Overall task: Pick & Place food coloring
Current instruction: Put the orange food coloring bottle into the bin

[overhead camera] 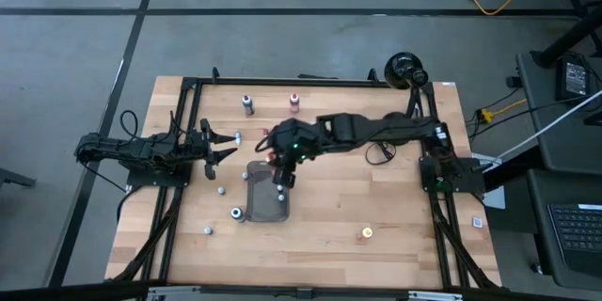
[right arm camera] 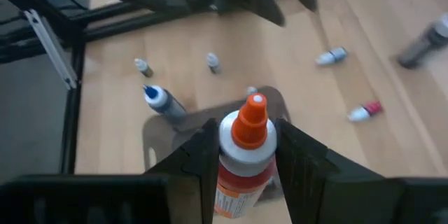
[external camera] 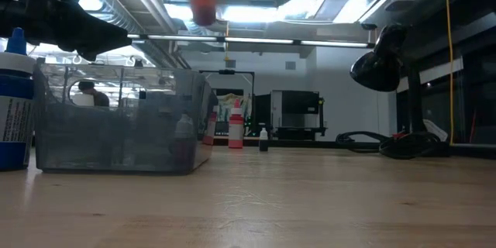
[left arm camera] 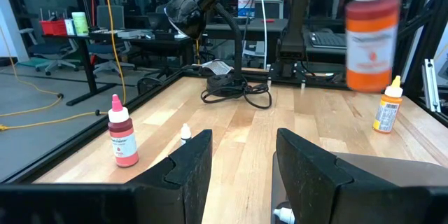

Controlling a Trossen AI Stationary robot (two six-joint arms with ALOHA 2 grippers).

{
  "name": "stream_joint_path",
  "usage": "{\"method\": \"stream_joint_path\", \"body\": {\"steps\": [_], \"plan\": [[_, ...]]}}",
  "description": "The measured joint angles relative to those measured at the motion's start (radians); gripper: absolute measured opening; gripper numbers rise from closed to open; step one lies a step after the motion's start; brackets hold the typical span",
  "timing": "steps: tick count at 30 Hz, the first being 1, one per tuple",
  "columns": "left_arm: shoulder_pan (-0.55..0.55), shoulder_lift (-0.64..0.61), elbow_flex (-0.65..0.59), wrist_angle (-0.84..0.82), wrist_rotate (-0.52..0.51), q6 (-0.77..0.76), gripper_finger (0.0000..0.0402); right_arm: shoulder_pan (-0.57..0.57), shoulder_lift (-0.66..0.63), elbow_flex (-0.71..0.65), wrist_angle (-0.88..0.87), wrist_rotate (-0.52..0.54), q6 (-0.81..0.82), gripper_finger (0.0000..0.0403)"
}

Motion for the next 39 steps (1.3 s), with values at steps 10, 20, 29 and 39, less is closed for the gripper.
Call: {"method": "stream_joint_path", "body": {"steps": [10,20,29,39], "plan": [[0.000,0.000,0.000,0.000,0.000,0.000,0.0155,0.029,0.086,0.000,0.133,0.039,-0.030,0.0119],[0.000,0.000,0.000,0.000,0.000,0.000,0.0155,0.027,0.187,0.000,0.220,0.051,-0.066,0.0119],[0.000,0.000,0.000,0.000,0.000,0.000,0.0155,0.027,0.261,0.000,0.270,0.052,-0.076,0.0119],[0.000,0.000,0.000,0.000,0.000,0.000,0.0155,0.021,0.317,-0.001,0.364,0.078,-0.076,0.0119]]}}
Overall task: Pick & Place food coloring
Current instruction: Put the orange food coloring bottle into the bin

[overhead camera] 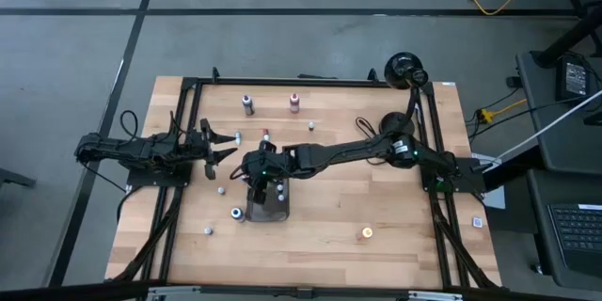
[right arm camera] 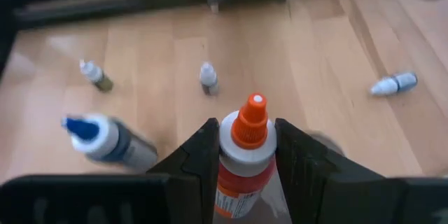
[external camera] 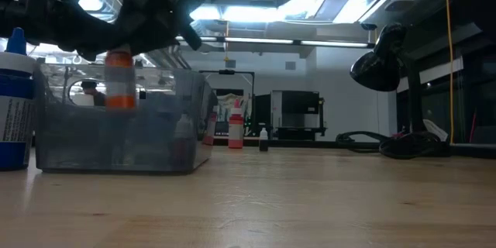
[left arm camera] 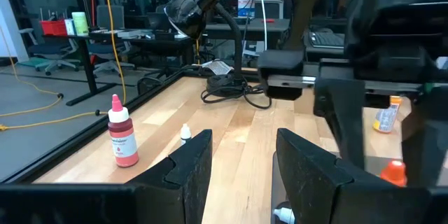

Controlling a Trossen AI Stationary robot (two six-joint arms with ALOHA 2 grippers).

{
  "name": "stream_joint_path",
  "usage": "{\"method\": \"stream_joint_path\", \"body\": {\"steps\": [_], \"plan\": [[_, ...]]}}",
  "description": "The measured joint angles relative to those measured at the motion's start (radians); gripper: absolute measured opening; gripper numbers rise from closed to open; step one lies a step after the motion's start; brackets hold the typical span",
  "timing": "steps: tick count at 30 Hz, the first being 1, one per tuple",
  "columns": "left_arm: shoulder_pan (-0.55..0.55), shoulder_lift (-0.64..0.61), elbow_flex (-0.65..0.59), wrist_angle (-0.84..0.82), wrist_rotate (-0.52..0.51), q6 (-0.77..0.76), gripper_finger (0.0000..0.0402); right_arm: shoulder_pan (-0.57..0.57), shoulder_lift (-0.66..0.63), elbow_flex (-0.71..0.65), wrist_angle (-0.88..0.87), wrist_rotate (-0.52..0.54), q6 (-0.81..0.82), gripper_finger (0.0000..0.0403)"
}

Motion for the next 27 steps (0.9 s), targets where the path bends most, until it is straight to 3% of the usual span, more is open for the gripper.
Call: {"method": "stream_joint_path", "body": {"steps": [17,27], "plan": [[0.000,0.000,0.000,0.000,0.000,0.000,0.0155,-0.018,0.016,-0.115,0.111,0.003,0.052,0.0119],[0.000,0.000,0.000,0.000,0.000,0.000,0.0155,-0.040,0.016,-0.114,0.116,0.078,0.051,0.0119]]}}
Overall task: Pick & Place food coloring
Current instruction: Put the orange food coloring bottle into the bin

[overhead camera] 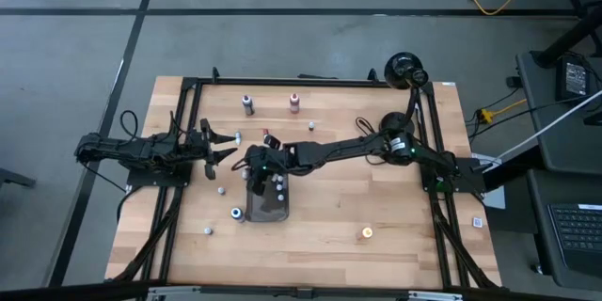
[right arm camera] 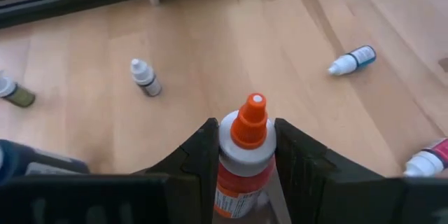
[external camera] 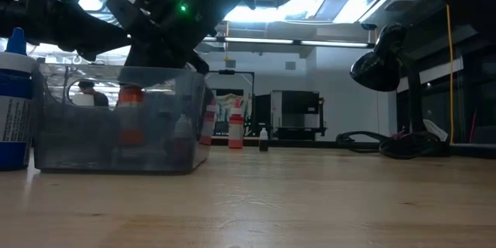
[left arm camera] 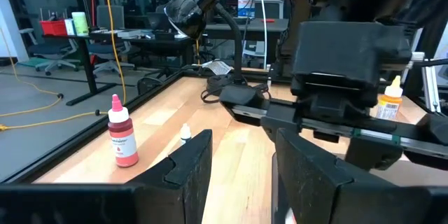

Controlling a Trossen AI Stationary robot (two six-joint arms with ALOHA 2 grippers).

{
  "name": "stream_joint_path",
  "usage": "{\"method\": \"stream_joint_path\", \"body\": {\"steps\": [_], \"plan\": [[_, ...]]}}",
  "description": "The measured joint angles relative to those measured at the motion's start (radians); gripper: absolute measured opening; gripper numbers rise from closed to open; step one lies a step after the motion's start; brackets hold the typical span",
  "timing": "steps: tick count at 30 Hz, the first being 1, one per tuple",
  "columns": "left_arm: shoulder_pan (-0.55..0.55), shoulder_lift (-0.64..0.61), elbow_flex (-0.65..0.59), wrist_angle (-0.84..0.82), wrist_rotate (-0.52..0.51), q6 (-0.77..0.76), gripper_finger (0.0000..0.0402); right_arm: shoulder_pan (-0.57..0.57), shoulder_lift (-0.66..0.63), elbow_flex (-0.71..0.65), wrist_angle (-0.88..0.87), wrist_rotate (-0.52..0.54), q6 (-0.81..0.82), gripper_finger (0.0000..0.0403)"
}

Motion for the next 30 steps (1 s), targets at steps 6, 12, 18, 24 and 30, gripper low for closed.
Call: {"method": "stream_joint_path", "body": {"steps": [6,12,18,24,30], "plan": [[0.000,0.000,0.000,0.000,0.000,0.000,0.0155,0.001,-0.002,-0.044,0.060,0.006,0.012,0.0119],[0.000,0.000,0.000,0.000,0.000,0.000,0.0155,0.007,-0.003,-0.061,0.081,0.022,0.008,0.0119],[0.000,0.000,0.000,0.000,0.000,0.000,0.0155,0.007,-0.003,-0.061,0.078,0.002,0.011,0.0133],[0.000,0.000,0.000,0.000,0.000,0.000,0.0155,0.008,0.000,-0.065,0.057,-0.021,0.030,0.0180],[0.000,0.000,0.000,0.000,0.000,0.000,0.0155,0.007,-0.009,-0.065,0.029,-0.035,0.030,0.0208]]}}
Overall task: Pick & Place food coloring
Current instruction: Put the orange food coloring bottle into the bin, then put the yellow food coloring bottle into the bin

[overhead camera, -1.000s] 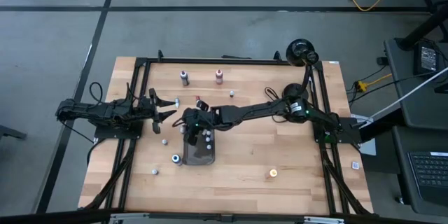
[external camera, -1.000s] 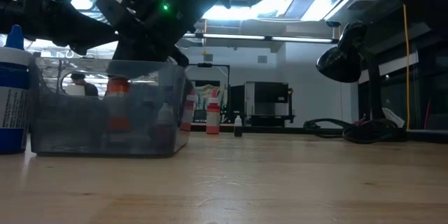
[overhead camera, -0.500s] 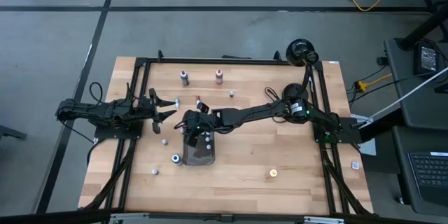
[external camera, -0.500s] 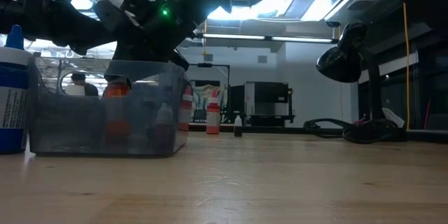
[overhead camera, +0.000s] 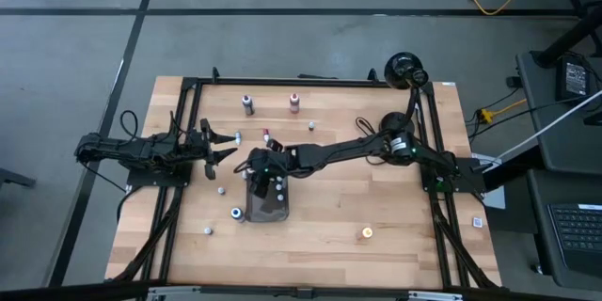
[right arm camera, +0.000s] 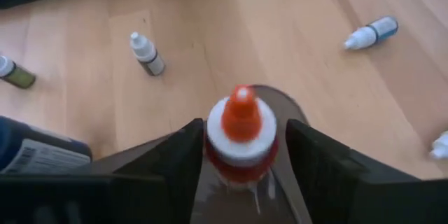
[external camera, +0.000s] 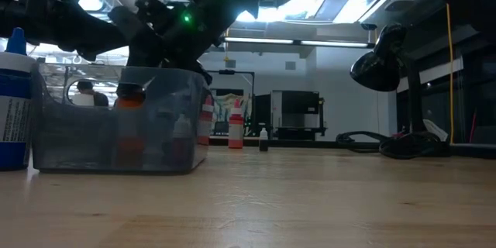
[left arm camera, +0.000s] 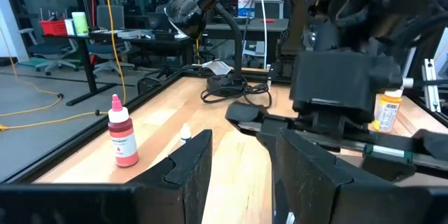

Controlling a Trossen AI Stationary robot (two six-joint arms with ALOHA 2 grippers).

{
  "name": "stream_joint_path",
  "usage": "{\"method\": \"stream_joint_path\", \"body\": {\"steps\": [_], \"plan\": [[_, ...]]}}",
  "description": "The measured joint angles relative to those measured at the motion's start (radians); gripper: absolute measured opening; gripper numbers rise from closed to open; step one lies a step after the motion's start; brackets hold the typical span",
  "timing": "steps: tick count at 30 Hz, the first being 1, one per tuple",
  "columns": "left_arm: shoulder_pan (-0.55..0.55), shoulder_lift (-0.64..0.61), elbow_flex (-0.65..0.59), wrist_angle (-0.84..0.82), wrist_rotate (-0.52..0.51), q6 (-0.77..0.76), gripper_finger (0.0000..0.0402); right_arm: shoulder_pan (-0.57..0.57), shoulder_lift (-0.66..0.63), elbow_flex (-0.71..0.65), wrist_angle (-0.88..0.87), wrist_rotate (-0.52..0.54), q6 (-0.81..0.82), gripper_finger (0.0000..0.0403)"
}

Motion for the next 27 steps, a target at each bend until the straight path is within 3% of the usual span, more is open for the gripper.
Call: {"method": "stream_joint_path", "body": {"steps": [17,27], "plan": [[0.000,0.000,0.000,0.000,0.000,0.000,0.0155,0.000,-0.111,0.001,-0.106,0.007,-0.022,0.0259],[0.000,0.000,0.000,0.000,0.000,0.000,0.0155,0.000,-0.239,0.002,-0.383,-0.051,-0.030,0.0288]]}}
